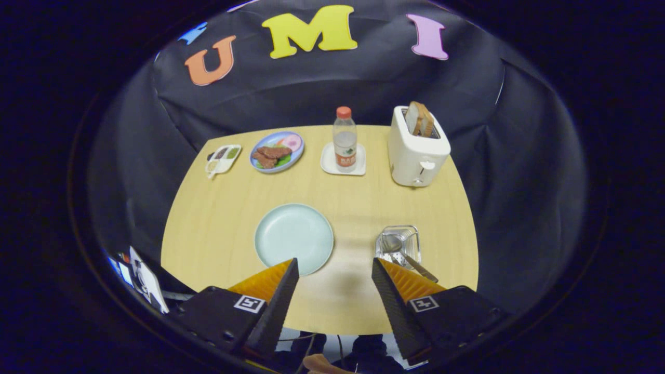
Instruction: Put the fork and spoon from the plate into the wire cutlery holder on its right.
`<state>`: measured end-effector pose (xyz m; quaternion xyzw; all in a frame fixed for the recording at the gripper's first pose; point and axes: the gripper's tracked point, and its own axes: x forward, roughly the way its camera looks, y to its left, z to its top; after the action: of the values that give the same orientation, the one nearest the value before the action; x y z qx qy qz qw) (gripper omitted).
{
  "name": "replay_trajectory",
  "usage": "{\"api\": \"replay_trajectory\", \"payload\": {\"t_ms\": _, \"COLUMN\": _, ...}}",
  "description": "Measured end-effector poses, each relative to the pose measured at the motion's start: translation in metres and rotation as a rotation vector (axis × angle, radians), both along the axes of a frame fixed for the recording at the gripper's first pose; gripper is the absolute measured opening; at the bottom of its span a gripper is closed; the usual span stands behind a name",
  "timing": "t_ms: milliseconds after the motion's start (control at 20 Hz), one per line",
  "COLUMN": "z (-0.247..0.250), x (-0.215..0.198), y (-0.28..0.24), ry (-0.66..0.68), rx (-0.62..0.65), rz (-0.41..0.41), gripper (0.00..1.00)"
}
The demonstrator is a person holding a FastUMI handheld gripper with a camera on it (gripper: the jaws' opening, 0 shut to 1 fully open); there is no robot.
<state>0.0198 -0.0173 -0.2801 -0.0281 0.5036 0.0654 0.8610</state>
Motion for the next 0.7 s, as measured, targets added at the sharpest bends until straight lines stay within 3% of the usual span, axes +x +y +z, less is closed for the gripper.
{"api": "replay_trajectory", "payload": {"t_ms": 250, "z": 0.045, "x": -0.001, "y": 0.022, "ry": -0.232, "rx": -0.027, "rz": 0.007, "gripper": 0.98}}
{"api": "replay_trajectory", "payload": {"t_ms": 550, "z": 0.135, "x": -0.01, "y": 0.049, "ry": -0.586, "rx": 0.048, "rz": 0.003, "gripper": 0.98}}
{"api": "replay_trajectory", "payload": {"t_ms": 700, "z": 0.183, "x": -0.026, "y": 0.049, "ry": -0.773, "rx": 0.008, "rz": 0.008, "gripper": 0.98}}
